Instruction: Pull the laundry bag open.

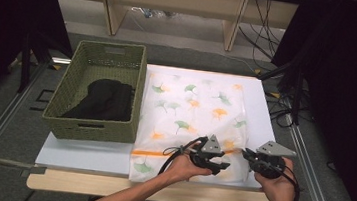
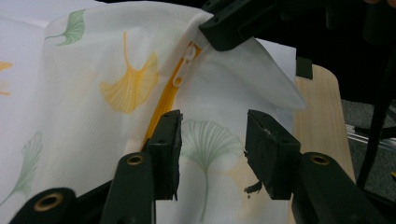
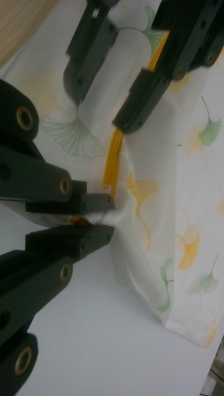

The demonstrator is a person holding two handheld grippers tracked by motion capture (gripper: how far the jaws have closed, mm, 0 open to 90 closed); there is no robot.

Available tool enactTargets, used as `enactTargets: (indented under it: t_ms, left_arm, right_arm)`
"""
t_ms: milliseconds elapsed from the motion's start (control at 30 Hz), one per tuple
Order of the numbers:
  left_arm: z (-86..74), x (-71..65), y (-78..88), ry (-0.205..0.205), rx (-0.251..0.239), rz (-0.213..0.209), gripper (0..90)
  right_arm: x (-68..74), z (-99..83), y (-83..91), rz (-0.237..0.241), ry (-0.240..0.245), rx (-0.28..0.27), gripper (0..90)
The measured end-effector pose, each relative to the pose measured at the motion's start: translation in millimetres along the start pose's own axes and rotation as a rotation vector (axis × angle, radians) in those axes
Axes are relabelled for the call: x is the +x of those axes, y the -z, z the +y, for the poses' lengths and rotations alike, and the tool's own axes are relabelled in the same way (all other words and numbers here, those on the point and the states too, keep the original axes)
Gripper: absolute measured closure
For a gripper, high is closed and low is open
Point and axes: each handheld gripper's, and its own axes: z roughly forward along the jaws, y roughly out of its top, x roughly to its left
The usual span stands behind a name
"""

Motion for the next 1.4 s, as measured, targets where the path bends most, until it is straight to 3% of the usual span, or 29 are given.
enactTargets:
  t_ms: [133, 167, 233, 267, 300, 367, 400, 433, 500, 700, 800, 833, 900, 933, 1033, 1100, 1267, 1367, 1400]
  left_arm:
    - [3.8, 0.9, -8.4, 0.002, 0.013, 0.021, 55.8]
    - [4.0, 1.6, -9.5, 0.001, 0.021, 0.022, 55.8]
    - [3.4, 2.2, -11.9, 0.009, 0.024, 0.028, 55.6]
    - [3.2, 4.0, -12.4, -0.013, 0.033, 0.038, 54.9]
    - [2.7, 2.8, -13.1, 0.012, 0.029, 0.042, 53.5]
    - [3.3, 4.9, -12.8, 0.002, 0.022, 0.044, 53.4]
    - [3.7, 4.9, -12.1, 0.015, 0.019, 0.056, 53.5]
    - [4.3, 6.3, -11.7, 0.002, 0.018, 0.059, 54.2]
    - [4.6, 6.3, -11.9, 0.017, 0.016, 0.065, 55.3]
    - [5.0, 7.2, -13.3, -0.009, 0.012, 0.090, 62.0]
    - [6.3, 7.5, -14.4, 0.015, -0.002, 0.101, 65.8]
    - [6.5, 7.7, -14.4, 0.013, -0.002, 0.102, 67.7]
    - [7.4, 7.5, -14.1, -0.008, -0.007, 0.114, 71.4]
    - [7.7, 7.1, -13.7, -0.012, -0.006, 0.126, 74.0]
    - [8.8, 3.7, -13.4, -0.039, -0.015, 0.118, 80.7]
    - [8.8, 3.0, -13.9, -0.034, -0.014, 0.099, 86.2]
    - [9.8, 2.2, -15.0, -0.037, -0.005, 0.110, 89.1]
    - [10.0, 1.4, -15.1, -0.016, 0.003, 0.111, 89.3]
    - [10.4, 2.0, -14.7, -0.016, 0.010, 0.108, 89.4]
  right_arm:
    - [3.6, 4.4, 1.5, 0.008, 0.034, -0.014, 85.0]
    - [5.8, 5.3, 2.6, 0.015, 0.016, -0.007, 85.0]
    - [7.0, 6.8, 3.7, 0.017, 0.025, -0.016, 85.0]
    - [7.3, 7.3, 3.7, 0.018, 0.031, -0.019, 85.0]
    - [7.7, 7.5, 3.8, 0.021, 0.044, -0.018, 85.1]
    - [9.8, 7.5, 4.1, 0.021, 0.028, -0.014, 85.1]
    - [8.4, 7.8, 3.9, 0.019, 0.050, -0.016, 85.0]
    - [9.4, 8.3, 3.7, 0.037, 0.036, -0.011, 85.1]
    - [11.3, 9.7, 4.0, 0.048, 0.038, -0.006, 85.2]
    - [17.1, 13.6, 2.5, 0.068, 0.077, -0.005, 85.3]
    - [18.7, 14.2, 0.5, 0.085, 0.096, -0.004, 85.3]
    - [20.4, 14.4, 0.5, 0.095, 0.072, 0.008, 85.3]
    - [19.3, 14.4, -0.1, 0.094, 0.091, 0.004, 85.3]
    - [19.6, 13.9, -0.1, 0.097, 0.078, 0.007, 85.3]
    - [19.4, 14.0, 0.0, 0.082, 0.078, 0.007, 85.3]
    - [18.7, 13.4, -0.3, 0.085, 0.085, 0.004, 85.3]
    - [18.9, 13.8, 0.3, 0.074, 0.071, 0.004, 85.2]
    - [17.9, 12.5, -1.1, 0.094, 0.059, 0.007, 85.1]
    - [16.6, 12.5, -1.3, 0.085, 0.082, -0.001, 85.1]
